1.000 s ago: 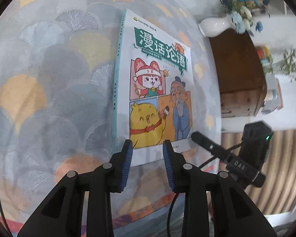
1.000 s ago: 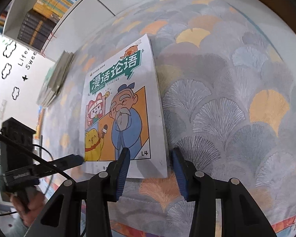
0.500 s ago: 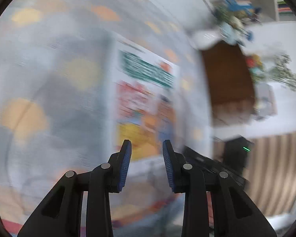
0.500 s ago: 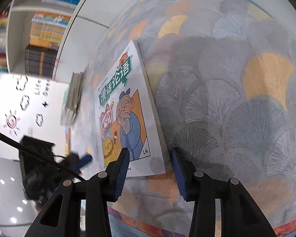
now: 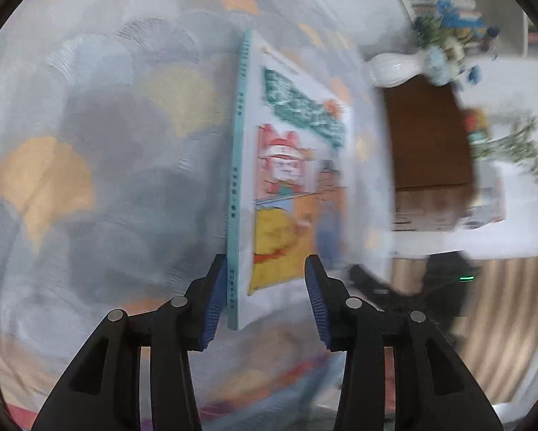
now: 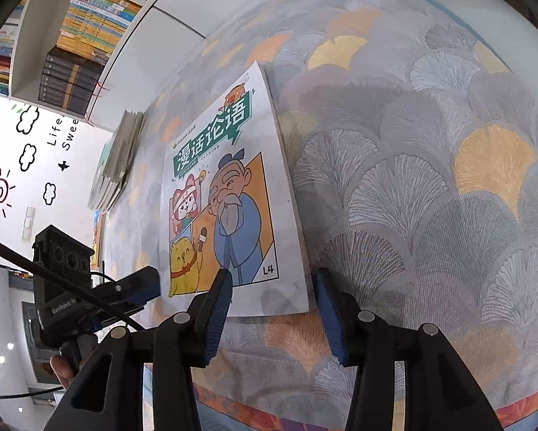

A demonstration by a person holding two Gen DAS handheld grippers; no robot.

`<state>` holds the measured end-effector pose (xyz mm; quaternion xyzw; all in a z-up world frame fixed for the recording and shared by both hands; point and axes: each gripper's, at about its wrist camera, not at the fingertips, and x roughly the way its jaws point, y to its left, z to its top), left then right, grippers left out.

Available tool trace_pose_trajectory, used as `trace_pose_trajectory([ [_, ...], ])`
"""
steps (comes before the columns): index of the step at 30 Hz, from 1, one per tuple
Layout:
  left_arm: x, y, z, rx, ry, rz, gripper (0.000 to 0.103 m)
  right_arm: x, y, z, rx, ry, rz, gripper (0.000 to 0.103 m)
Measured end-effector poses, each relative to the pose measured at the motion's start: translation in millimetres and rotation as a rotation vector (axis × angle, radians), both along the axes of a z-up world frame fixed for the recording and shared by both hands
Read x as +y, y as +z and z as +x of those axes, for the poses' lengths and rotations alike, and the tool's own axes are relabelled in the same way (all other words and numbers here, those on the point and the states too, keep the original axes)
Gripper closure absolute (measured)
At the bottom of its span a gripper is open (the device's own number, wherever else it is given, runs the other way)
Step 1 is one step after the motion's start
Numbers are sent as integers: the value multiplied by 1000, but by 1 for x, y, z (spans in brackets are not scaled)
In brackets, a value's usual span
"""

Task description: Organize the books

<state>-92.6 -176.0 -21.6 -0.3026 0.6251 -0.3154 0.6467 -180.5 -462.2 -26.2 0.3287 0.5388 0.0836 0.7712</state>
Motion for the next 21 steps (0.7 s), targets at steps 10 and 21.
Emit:
trace_pose_trajectory([
  [10,-38,30,1,-198,-77,222,88,-8,-6,-2,0,-39,89,56],
  [21,-62,10,18,-64,-70,25,90,-11,-6,2,22,-33,109,56],
])
